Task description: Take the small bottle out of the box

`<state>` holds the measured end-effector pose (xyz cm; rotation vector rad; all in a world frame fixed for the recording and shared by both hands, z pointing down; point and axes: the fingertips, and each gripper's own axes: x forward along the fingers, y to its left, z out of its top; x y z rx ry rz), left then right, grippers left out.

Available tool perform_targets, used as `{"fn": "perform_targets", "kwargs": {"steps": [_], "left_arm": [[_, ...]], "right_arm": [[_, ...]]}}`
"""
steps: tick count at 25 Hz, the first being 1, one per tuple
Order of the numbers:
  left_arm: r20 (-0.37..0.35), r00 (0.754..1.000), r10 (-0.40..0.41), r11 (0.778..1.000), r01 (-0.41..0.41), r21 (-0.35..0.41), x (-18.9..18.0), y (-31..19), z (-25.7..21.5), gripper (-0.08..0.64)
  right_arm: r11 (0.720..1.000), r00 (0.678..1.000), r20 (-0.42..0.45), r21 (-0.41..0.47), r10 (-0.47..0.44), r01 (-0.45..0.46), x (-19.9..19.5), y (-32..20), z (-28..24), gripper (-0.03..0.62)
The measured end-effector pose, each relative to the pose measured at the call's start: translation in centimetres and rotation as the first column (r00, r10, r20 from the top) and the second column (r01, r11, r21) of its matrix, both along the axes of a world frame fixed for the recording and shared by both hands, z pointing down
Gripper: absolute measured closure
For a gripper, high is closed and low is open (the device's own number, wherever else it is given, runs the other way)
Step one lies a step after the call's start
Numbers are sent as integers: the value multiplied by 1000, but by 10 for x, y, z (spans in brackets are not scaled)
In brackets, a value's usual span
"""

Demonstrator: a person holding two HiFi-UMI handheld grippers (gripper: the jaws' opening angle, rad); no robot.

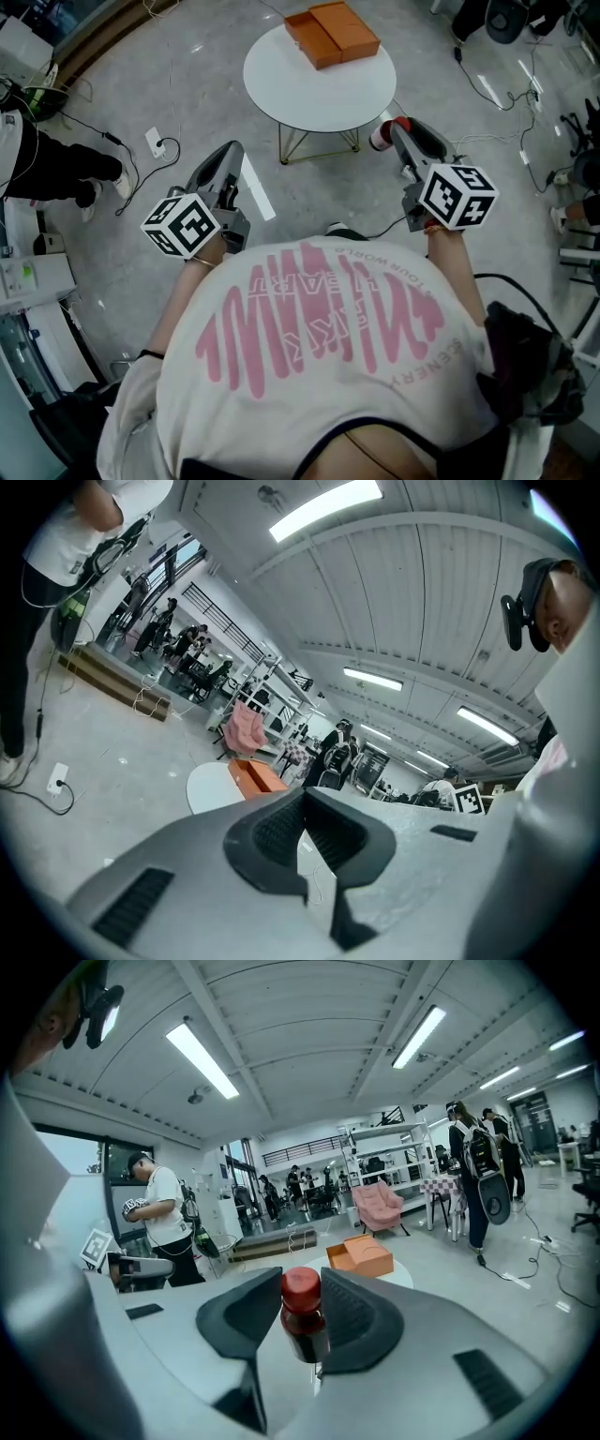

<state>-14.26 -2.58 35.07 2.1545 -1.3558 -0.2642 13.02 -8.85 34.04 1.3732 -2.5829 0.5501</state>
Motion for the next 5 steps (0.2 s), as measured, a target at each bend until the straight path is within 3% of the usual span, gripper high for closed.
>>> {"fn": "perform_targets", "kwargs": {"steps": [5], "left_arm": [[-2, 1000, -6, 1000, 6, -10, -3, 1, 3, 552]], "right_arm": [[1000, 1000, -3, 2, 3, -3, -1, -2, 0, 465]]}}
